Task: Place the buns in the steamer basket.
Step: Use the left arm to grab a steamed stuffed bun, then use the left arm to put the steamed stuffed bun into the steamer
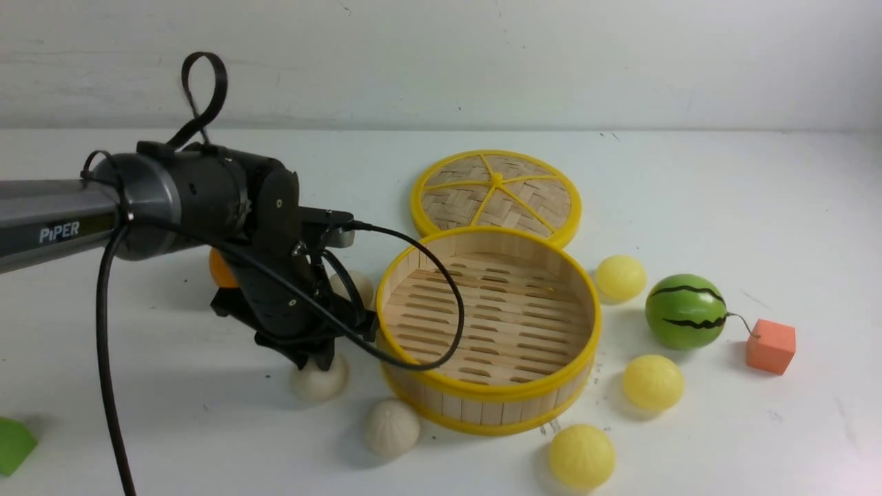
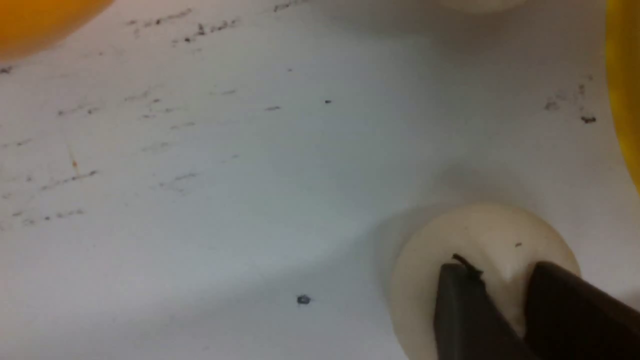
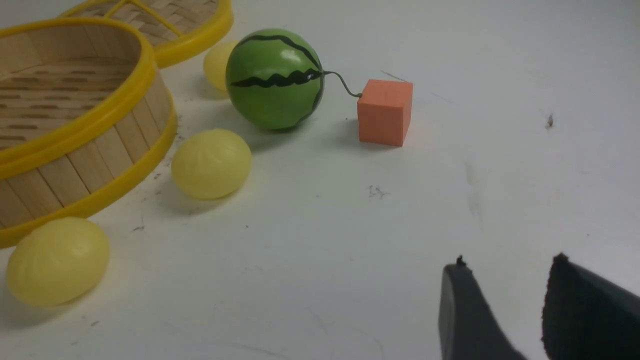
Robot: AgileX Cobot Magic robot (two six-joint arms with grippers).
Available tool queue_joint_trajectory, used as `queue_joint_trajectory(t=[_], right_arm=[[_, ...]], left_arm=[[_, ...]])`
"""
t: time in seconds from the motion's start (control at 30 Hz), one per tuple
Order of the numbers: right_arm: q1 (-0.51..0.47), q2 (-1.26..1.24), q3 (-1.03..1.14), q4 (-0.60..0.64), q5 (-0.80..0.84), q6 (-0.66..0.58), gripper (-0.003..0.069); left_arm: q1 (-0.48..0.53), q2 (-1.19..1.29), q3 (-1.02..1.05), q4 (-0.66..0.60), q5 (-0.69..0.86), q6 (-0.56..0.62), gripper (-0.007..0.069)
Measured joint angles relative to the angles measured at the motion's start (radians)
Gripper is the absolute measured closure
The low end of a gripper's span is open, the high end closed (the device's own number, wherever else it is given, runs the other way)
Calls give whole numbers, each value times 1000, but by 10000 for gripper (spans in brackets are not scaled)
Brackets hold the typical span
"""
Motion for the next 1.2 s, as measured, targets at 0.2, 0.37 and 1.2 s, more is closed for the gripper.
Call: queue_joint_trajectory(t=[0.2,0.37,1.2], right_arm=[[0,0,0,0,0,0,419],[0,0,0,0,0,0,419],[0,0,0,2,0,0,419]], left_arm=[[0,-13,-32,4,81,0,636],[-57,-97,-213,-45,196,50,636],[-153,327,-732,89,309,0,300]])
